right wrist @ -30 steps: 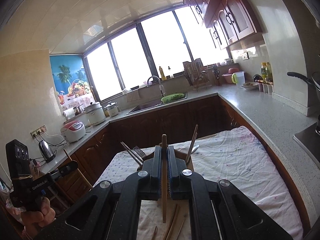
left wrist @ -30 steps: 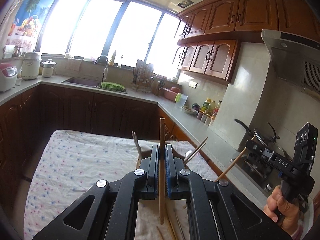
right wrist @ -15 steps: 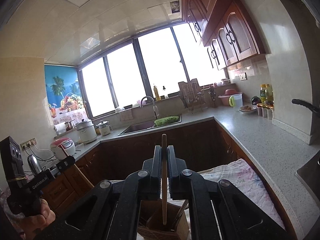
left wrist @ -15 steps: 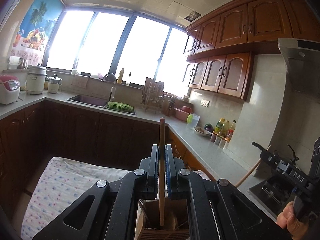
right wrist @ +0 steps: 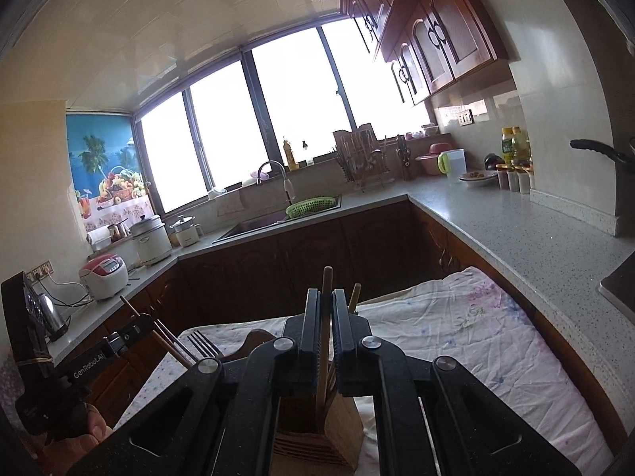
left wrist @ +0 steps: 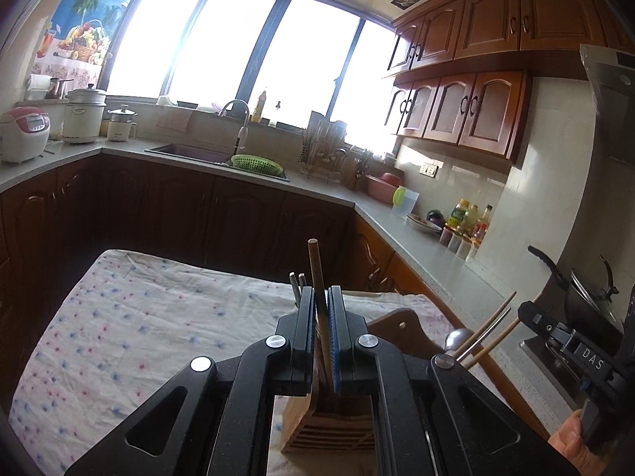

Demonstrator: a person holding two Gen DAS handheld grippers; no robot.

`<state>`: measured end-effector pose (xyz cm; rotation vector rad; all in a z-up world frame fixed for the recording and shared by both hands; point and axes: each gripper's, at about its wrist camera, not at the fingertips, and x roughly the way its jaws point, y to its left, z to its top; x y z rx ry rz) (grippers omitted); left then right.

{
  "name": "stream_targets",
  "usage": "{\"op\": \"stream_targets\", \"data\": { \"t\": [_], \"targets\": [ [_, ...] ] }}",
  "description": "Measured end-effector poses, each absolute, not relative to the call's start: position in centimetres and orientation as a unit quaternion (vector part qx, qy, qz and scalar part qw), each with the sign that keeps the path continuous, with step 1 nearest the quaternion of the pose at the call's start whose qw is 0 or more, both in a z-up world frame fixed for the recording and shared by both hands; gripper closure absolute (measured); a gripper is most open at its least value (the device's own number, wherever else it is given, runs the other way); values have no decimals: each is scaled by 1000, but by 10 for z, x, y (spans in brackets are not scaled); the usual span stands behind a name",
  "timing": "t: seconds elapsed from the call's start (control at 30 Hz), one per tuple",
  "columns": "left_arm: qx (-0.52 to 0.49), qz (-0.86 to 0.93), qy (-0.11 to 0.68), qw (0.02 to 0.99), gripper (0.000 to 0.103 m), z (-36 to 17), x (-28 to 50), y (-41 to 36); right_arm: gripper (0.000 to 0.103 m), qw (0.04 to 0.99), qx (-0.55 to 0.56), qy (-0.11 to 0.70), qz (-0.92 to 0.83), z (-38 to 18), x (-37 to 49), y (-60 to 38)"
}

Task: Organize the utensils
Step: 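Lift both chopsticks upright and lower them into the wooden holder slots, then open both grippers to release the chopsticks in the holder, then move both open grippers back down to the remaining chopsticks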

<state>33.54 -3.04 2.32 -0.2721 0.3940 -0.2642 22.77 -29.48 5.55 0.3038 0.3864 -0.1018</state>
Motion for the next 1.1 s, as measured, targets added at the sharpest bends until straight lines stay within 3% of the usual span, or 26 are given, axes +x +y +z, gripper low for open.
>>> {"op": "stream_targets", "data": {
  "t": [0.57, 0.63, 0.7, 0.83, 0.9, 0.97, 1.1],
  "targets": [
    [-134, -142, 213, 957, 98, 28, 343, -20, 95, 962, 160, 217, -49, 46, 236, -298],
    [-142, -148, 216, 955, 92, 30, 342, -17, 91, 960, 168, 221, -43, 46, 237, -299],
    [-147, -143, 209, 956, 72, 32, 337, -11, 84, 960, 174, 218, -40, 48, 233, -300],
    [-159, -132, 196, 958, 52, 37, 319, 0, 44, 963, 186, 192, -41, 60, 217, -304],
    [-166, -118, 193, 960, 32, 37, 306, 6, 32, 963, 196, 180, -39, 66, 208, -305],
    [-170, -111, 187, 961, 27, 37, 290, 11, 2, 962, 213, 167, -28, 70, 197, -307],
    [-168, -109, 191, 961, 22, 34, 257, 15, 0, 962, 221, 155, -24, 73, 173, -305]
  ]
}}
